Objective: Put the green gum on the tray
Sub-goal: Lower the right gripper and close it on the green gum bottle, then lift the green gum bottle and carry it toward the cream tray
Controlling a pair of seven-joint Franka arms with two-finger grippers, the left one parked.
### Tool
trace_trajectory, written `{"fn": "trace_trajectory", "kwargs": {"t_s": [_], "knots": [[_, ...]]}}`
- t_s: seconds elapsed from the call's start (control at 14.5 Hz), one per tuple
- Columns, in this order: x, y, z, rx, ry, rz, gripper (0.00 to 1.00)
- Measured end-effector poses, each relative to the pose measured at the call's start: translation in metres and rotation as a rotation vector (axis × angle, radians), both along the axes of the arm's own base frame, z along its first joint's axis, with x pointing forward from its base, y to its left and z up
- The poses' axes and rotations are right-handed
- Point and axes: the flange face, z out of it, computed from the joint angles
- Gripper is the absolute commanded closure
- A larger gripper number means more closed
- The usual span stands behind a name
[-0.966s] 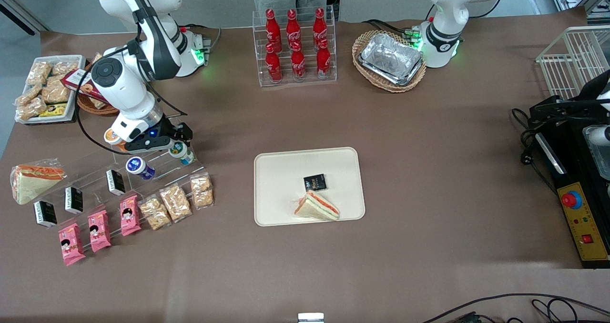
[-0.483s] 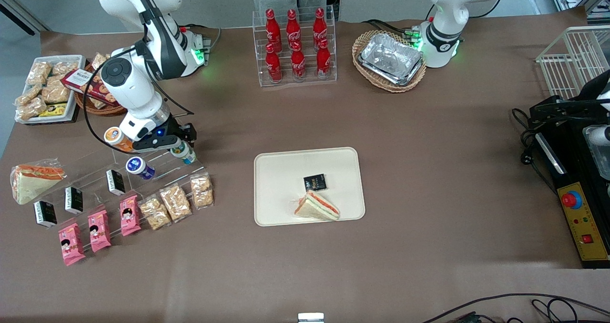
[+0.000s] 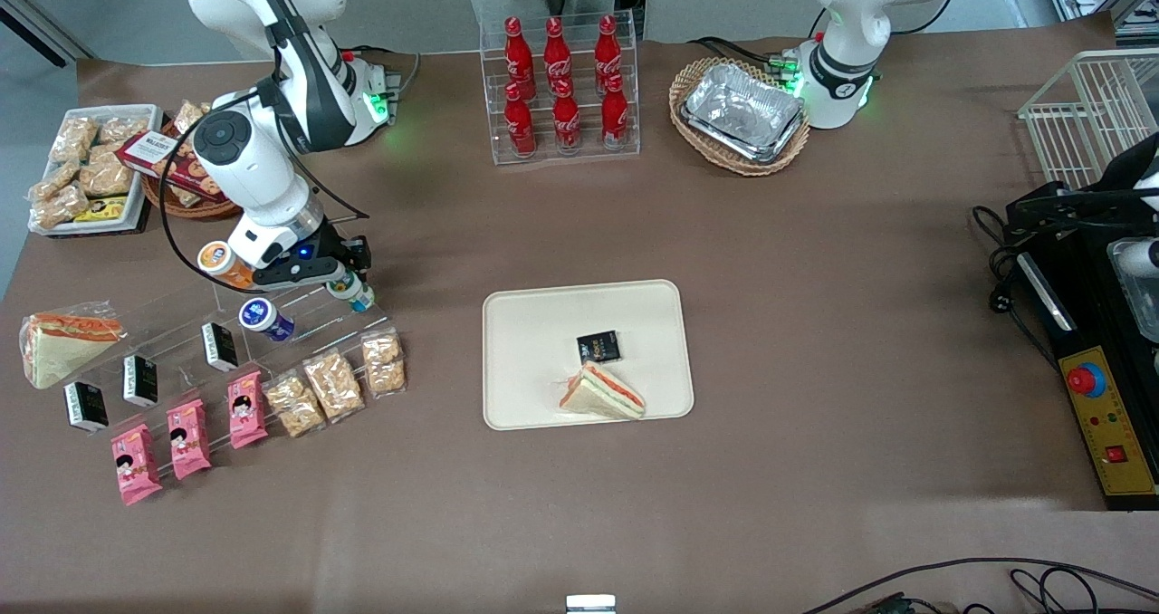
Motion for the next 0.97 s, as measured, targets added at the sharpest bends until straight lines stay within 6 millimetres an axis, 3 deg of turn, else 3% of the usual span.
{"fn": "trace_trajectory", "kwargs": {"t_s": [0.07,0.41,0.55,0.69,0.97], "knots": [[0.0,0.0,0.0,0.0,-0.001,0.0,0.71],[0.001,-0.004,0.002,-0.001,0.005,-0.009,0.71],[0.007,-0.003,0.018,-0.011,0.05,-0.013,0.71],[0.018,0.001,0.06,-0.021,0.11,-0.02,0.71],[0.039,0.017,0.179,0.023,0.157,-0.033,0.71]]}}
